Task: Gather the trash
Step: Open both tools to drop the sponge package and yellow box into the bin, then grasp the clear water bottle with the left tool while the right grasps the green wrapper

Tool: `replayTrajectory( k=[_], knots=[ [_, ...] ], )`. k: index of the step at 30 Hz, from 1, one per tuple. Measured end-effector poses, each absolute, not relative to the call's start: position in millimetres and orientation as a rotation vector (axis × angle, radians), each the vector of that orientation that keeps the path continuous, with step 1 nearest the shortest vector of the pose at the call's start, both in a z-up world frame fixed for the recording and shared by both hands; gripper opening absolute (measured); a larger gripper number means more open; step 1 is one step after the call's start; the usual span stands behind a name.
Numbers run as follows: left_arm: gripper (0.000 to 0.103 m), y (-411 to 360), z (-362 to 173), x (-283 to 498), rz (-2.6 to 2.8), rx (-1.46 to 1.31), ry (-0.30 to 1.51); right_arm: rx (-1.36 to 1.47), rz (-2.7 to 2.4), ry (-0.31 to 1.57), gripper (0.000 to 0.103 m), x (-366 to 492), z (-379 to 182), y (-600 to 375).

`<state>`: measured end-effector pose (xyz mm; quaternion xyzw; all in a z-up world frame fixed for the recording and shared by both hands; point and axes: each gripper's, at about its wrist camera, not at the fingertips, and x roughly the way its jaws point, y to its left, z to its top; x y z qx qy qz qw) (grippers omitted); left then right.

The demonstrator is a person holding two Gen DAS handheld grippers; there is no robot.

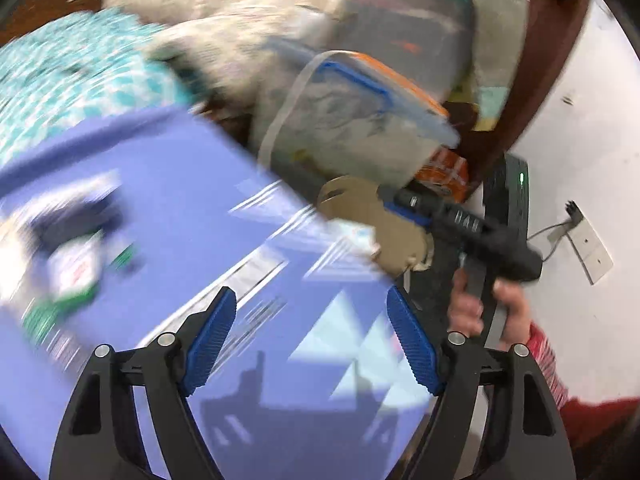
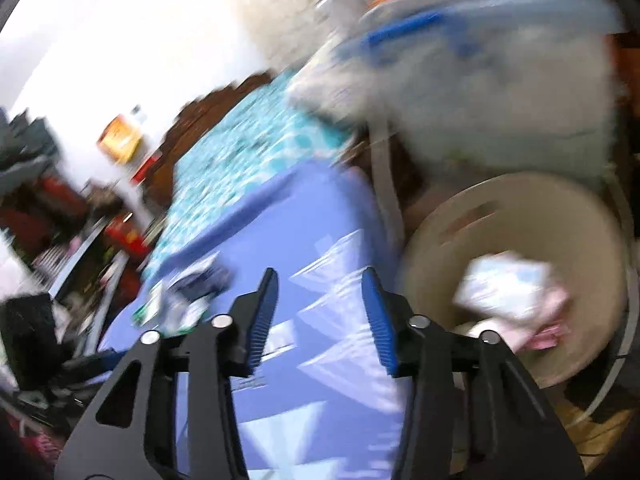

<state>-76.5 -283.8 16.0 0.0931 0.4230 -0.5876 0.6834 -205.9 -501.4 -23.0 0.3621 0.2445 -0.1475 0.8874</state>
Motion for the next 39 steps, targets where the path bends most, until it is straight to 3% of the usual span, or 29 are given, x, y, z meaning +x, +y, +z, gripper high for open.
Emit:
replayTrajectory(
  k=[10, 20, 21, 22, 23, 26, 30, 39],
  knots=[
    [0.069, -129.5, -6.8, 9.4, -1.009, -0.046, 1.045, 0.738, -0.072, 0.742, 0.042, -21.9, -71.1, -410.2],
    [0.069, -93.0, -17.7, 29.0, -0.991, -0.114, 1.067, 0.609, -0.096, 0.871, 0.043, 64.7, -97.8, -373.2],
    [0.069, -91.1, -18.4, 29.4, -0.990, -0.119, 1.069, 0.560, -0.117, 0.869, 0.041, 67.3, -96.3, -364.2],
    [0.069, -92.6, -19.5, 29.5, -0.989, -0.121, 1.070, 0.517, -0.133, 0.870, 0.024, 68.5, -94.4, -357.1],
    [0.069, -92.2, -20.0, 30.3, -0.989, -0.124, 1.070, 0.512, -0.125, 0.885, 0.018, 69.9, -95.8, -354.5],
    [0.069, -90.5, -18.9, 30.8, -0.990, -0.122, 1.066, 0.534, -0.124, 0.862, 0.012, 60.5, -93.5, -354.7],
    [0.069, -98.4, -15.1, 32.2, -0.997, -0.112, 1.065, 0.585, -0.153, 0.794, 0.011, 19.6, -80.7, -366.8],
    [0.080, -170.0, -11.1, 63.4, -0.924, -0.071, 1.087, 0.705, -0.169, 0.733, 0.011, -39.8, -85.4, -381.4]
  ],
)
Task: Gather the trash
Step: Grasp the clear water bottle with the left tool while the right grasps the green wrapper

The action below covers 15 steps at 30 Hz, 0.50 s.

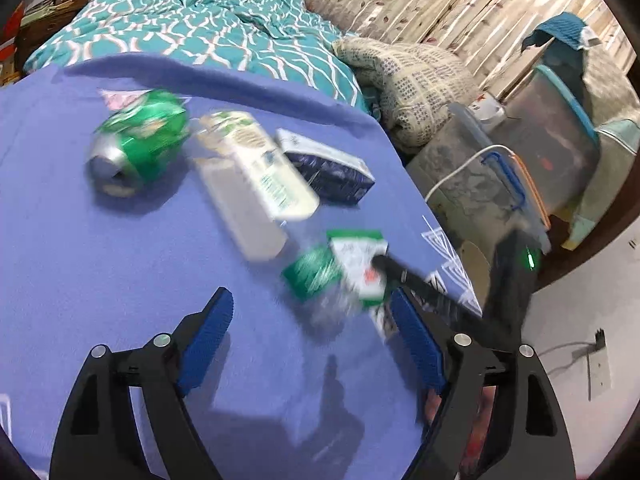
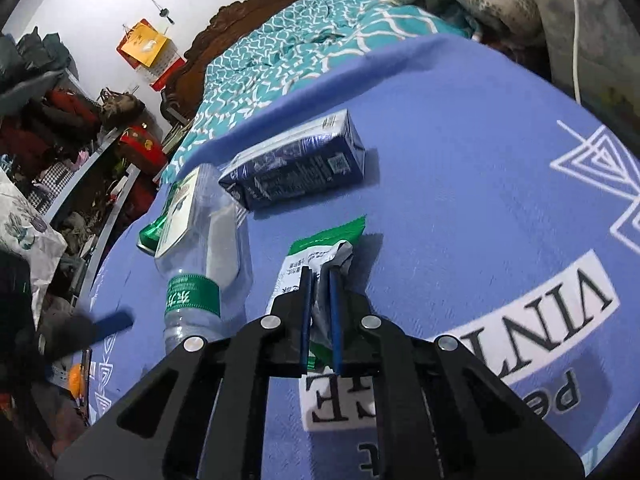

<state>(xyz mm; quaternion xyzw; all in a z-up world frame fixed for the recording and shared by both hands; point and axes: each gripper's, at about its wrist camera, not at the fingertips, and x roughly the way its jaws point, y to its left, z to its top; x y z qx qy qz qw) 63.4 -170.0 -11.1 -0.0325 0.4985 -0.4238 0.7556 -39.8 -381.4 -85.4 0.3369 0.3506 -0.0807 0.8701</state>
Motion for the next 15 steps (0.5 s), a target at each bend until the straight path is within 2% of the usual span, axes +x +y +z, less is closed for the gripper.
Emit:
replayTrajectory(
  k=[8, 9, 12, 15],
  knots=[
    [0.081, -228.2, -39.6, 80.0, -0.706, 0.095, 1.082, 0.770, -0.165, 0.676, 0.011, -68.9, -82.9, -376.4],
    [0.074, -228.9, -43.6, 80.4, -0.696, 0.110, 1.081, 0.773, -0.169, 0.672, 0.011, -72.9, -82.5, -376.5],
    [0.062, -215.8, -52.2, 80.0, -0.719, 0.083, 1.089, 0.774, -0.174, 0.665, 0.011, -81.9, -82.2, -373.9],
    [0.056, -190.7, -49.7, 66.6, -0.758, 0.093, 1.089, 0.776, -0.160, 0.664, 0.011, -86.3, -82.4, -369.0]
  ],
)
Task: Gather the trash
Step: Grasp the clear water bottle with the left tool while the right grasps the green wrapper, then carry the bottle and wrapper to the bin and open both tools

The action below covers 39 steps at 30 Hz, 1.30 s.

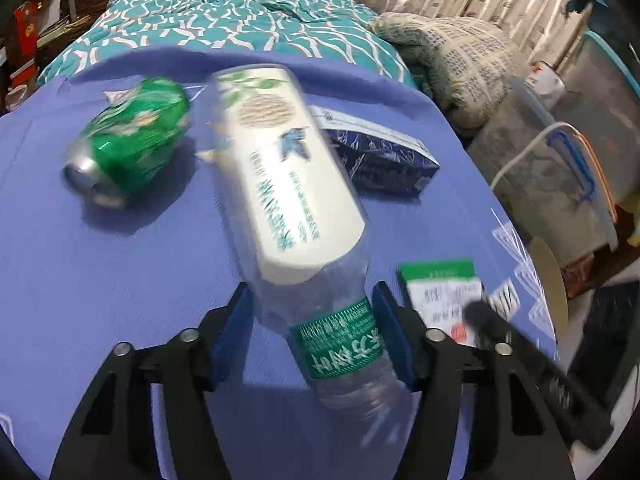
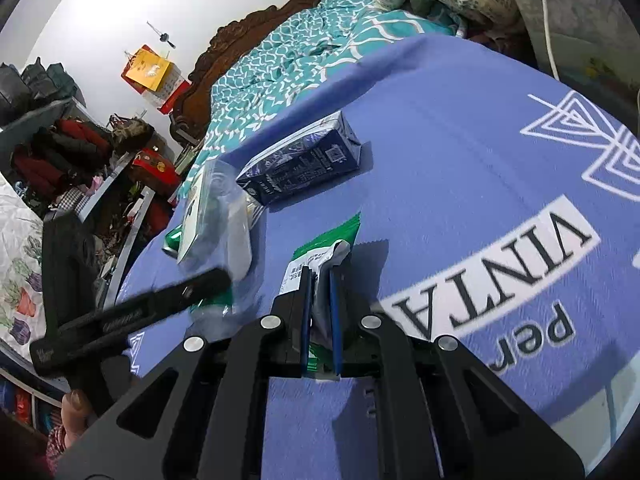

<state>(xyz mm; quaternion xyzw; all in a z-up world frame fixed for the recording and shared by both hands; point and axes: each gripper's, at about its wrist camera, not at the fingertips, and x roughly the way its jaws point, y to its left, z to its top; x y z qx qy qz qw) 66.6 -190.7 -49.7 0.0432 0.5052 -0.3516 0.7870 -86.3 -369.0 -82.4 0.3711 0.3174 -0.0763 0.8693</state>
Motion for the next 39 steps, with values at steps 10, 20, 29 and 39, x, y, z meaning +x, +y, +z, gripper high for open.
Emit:
replayTrajectory(
  k=[10, 20, 29, 39],
  knots=[
    [0.039, -78.1, -40.8, 5.6, -0.806, 0.111, 1.090, 0.751, -0.118, 0.690, 0.011, -95.1, -80.5, -329.0],
    [0.078, -122.2, -21.7, 16.8, -0.740, 0.217, 0.945, 0.723, -0.145, 0.728, 0.011, -85.6, -84.3, -317.0],
    [0.058, -122.6, -45.9, 32.3, -0.741, 0.181, 1.001, 0.720, -0.151, 0.740, 0.011, -82.7, -87.7, -320.3],
    [0.058, -83.0, -34.6, 3.6, -0.822, 0.093, 1.010, 0.788, -0.127, 0.702, 0.011, -94.5, -84.6, -330.3]
  ],
)
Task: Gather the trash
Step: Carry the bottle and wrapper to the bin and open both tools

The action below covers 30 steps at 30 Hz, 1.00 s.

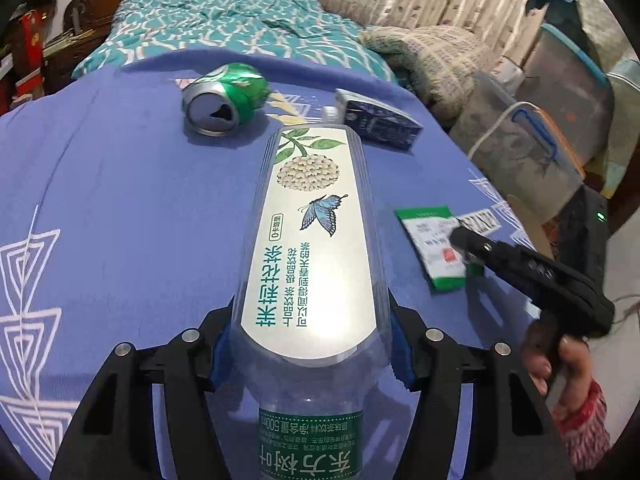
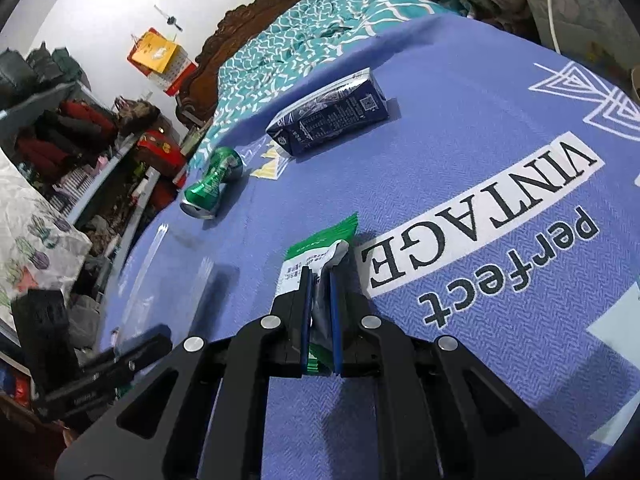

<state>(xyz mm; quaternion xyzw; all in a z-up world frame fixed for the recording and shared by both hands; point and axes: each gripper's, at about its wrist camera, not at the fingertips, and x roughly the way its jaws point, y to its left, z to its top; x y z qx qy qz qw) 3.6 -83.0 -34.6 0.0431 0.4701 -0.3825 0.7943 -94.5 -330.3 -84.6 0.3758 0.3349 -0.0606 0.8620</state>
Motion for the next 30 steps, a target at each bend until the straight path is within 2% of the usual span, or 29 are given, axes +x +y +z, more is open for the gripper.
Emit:
replayTrajectory(
  k=[6, 11, 15, 23, 30],
  knots=[
    [0.058, -104.4, -16.0, -13.2, -0.944, 0.094, 1.003, 0.819, -0.185, 0.620, 0.011, -125.9, -69.7, -361.3],
    [0.058, -158.4, -8.8, -22.0, -1.036, 0.160, 1.023, 0.835, -0.293, 0.533, 0.011, -170.8, -57.6, -406.8],
    [0.058, -218.6, -2.7, -34.8, -1.130, 0.234, 1.036, 0.838, -0.414, 0.471, 0.011, -221.9, -52.2, -457.3],
    [0.058, -390.8, 8.0, -84.0, -1.334, 0.398, 1.035, 0.865, -0.687, 0.392, 0.011, -320.8, -61.0, -567.4],
    [0.059, -506.2, -5.2, -128.8, -1.412, 0.559, 1.017, 0.909, -0.783, 0.391, 0.012, -343.5, -81.0, -624.6]
  ],
)
